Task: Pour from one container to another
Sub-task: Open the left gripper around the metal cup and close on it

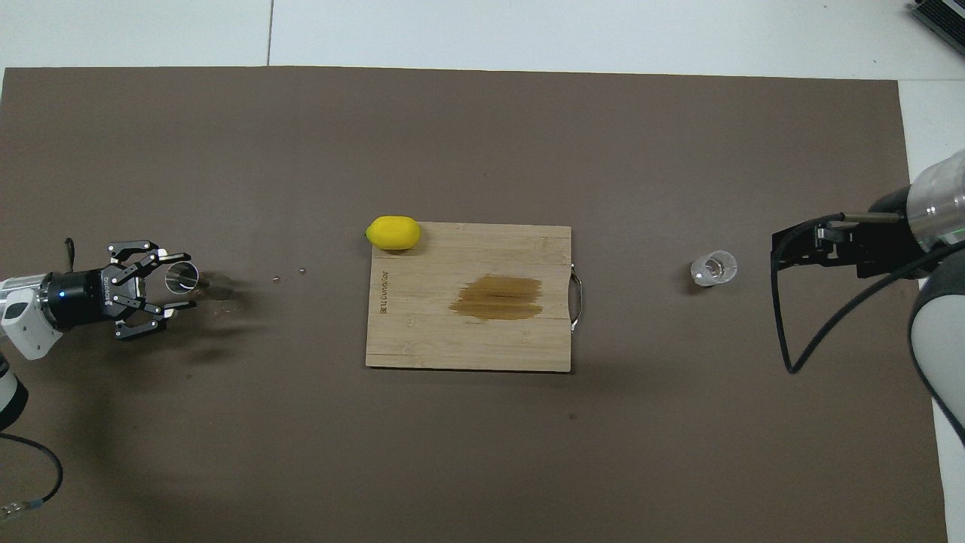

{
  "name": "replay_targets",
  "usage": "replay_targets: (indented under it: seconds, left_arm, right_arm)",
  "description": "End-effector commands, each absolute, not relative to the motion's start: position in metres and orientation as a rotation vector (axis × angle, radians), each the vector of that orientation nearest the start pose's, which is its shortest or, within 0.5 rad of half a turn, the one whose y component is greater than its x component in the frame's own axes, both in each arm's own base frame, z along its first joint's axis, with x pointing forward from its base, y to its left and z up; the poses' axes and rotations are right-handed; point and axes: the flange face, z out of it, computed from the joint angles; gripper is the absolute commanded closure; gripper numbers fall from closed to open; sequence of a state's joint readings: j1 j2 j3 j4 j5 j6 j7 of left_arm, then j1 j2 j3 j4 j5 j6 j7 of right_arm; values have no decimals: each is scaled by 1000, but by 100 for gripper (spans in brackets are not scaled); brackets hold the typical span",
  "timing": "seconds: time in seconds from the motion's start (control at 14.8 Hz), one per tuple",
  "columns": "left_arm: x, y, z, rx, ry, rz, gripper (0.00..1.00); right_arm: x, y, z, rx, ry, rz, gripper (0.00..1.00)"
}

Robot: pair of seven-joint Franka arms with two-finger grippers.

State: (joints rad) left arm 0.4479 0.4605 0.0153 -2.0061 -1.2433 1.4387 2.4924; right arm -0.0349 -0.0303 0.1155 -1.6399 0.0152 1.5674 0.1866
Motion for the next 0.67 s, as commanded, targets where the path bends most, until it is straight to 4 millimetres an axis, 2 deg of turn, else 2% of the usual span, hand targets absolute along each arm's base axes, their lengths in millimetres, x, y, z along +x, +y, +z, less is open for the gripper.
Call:
replay_targets:
  seconds: [0.0,0.2,0.27,0.61]
  left_arm:
    - [527,133,250,1369,-1205,1262,52]
    - [527,134,250,1370,-1203,1264,54]
    - [526,133,250,1368,-1203,1264,60]
    - [532,129,259,1334,-1198,1289,69]
  right_arm:
    - [533,42,610,-3114,154,82,0]
    - [533,42,610,-3114,154,82,0]
    - [533,42,610,-3114,154,82,0]
    - [533,42,610,-3114,154,82,0]
